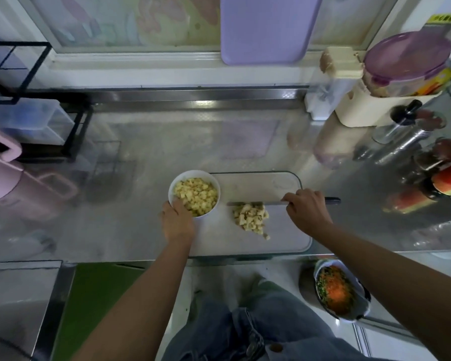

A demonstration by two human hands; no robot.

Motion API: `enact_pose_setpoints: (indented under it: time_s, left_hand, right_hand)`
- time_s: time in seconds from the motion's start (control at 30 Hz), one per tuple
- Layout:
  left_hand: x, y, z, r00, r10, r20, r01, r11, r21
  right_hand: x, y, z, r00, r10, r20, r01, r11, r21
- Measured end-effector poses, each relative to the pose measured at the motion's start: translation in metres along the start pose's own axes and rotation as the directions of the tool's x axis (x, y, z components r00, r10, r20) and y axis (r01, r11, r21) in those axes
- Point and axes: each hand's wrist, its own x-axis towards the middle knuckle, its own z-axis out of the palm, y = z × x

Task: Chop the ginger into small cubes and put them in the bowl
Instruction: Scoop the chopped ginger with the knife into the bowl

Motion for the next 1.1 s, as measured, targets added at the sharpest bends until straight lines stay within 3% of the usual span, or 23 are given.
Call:
enact_pose_setpoints:
  time_s: [0.1, 0.17, 0.23, 0.33, 0.4, 0.47, 0.53, 0.67, 0.8, 0.9, 1.1]
  left_hand:
    - [-0.004, -0.001, 0.0, 0.997, -0.083, -0.002, 0.083, 0.996, -0.016]
    - [-0.001, -0.005, 0.005, 0.972, -0.231, 0.043, 0.234, 0.97, -0.064]
    - [-0.004, -0.01, 0.01, 0.919, -0.356, 0.17, 0.385, 0.902, -0.194]
    - [-0.013, -0.016, 0.014, 0.864, -0.422, 0.274, 0.483, 0.848, -0.217]
    - [-0.02, -0.018, 0.018, 0.872, -0.34, 0.352, 0.399, 0.91, -0.109]
    - [-0.026, -0.021, 0.022, 0.918, -0.198, 0.344, 0.176, 0.98, 0.096]
    - [-0.037, -0.019, 0.024, 0.941, 0.013, 0.337, -0.088, 0.974, 0.209]
    - [-0.054, -0.013, 0.033, 0.819, 0.406, 0.406, -0.472, 0.878, 0.075]
    - [-0.057, -0.007, 0.045, 0.732, 0.52, 0.441, -0.579, 0.815, 0.0]
    - [-0.058, -0.006, 0.055, 0.691, 0.491, 0.53, -0.585, 0.811, 0.012]
    - [-0.06, -0.01, 0.078, 0.707, 0.353, 0.613, -0.384, 0.919, -0.087]
  right_hand:
    - [-0.008, -0.005, 0.0, 0.996, 0.085, -0.031, -0.081, 0.991, 0.107]
    - [-0.012, -0.007, 0.002, 0.983, 0.185, 0.005, -0.179, 0.948, 0.264]
    - [-0.017, -0.008, 0.005, 0.949, 0.304, 0.085, -0.311, 0.858, 0.408]
    - [-0.023, -0.004, 0.01, 0.88, 0.437, 0.187, -0.466, 0.713, 0.524]
    - [-0.031, 0.0, 0.015, 0.834, 0.497, 0.237, -0.527, 0.594, 0.608]
    - [-0.04, 0.002, 0.023, 0.786, 0.555, 0.274, -0.568, 0.472, 0.674]
    - [-0.053, 0.001, 0.03, 0.75, 0.595, 0.287, -0.593, 0.414, 0.691]
    - [-0.08, 0.003, 0.041, 0.716, 0.63, 0.299, -0.599, 0.336, 0.727]
    - [-0.096, 0.0, 0.047, 0.73, 0.603, 0.321, -0.596, 0.331, 0.732]
    - [-0.101, -0.012, 0.05, 0.75, 0.567, 0.341, -0.595, 0.353, 0.722]
    - [-0.092, -0.046, 0.052, 0.766, 0.505, 0.397, -0.618, 0.409, 0.671]
